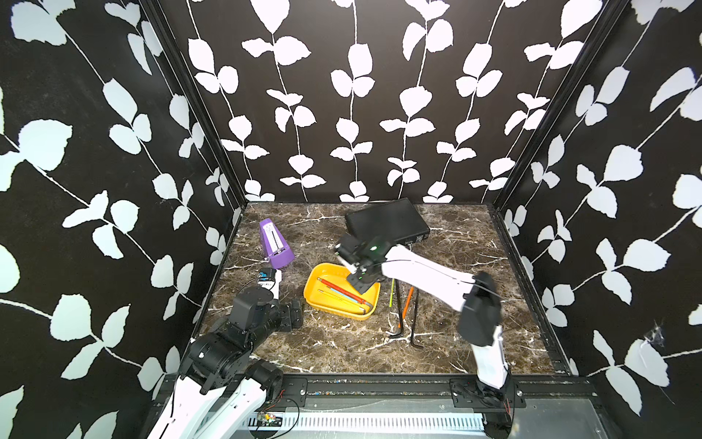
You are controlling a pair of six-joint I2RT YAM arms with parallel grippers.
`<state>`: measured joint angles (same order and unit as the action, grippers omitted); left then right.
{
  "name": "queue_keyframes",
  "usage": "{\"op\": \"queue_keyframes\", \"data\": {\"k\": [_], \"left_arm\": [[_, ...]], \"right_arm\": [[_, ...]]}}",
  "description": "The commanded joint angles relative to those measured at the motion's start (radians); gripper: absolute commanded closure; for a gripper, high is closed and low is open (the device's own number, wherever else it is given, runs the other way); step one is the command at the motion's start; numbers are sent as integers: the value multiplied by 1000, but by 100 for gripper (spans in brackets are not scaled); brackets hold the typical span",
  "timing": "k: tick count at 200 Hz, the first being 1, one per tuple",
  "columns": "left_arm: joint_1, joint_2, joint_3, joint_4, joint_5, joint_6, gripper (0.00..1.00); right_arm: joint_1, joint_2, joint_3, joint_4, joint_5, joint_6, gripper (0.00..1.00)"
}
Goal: Put the hex key on the desktop into the storage box
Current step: Pick up the Allen key from the center of the board.
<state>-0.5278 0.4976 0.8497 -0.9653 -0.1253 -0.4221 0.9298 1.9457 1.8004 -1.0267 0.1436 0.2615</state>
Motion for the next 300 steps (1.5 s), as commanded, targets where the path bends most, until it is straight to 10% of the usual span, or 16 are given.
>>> {"op": "queue_keyframes", "data": {"k": [1,115,300], "left_arm": [[-5,-5,-7,24,9,6,13],[-5,-7,-9,25,18,8,13],[-3,-21,-9,25,14,7,13]], "right_arm": [[-71,-107,-168,80,-22,182,71],[-286,-383,-773,175,-282,785,71],[-290,-200,-771,193,-313,794,74]]}}
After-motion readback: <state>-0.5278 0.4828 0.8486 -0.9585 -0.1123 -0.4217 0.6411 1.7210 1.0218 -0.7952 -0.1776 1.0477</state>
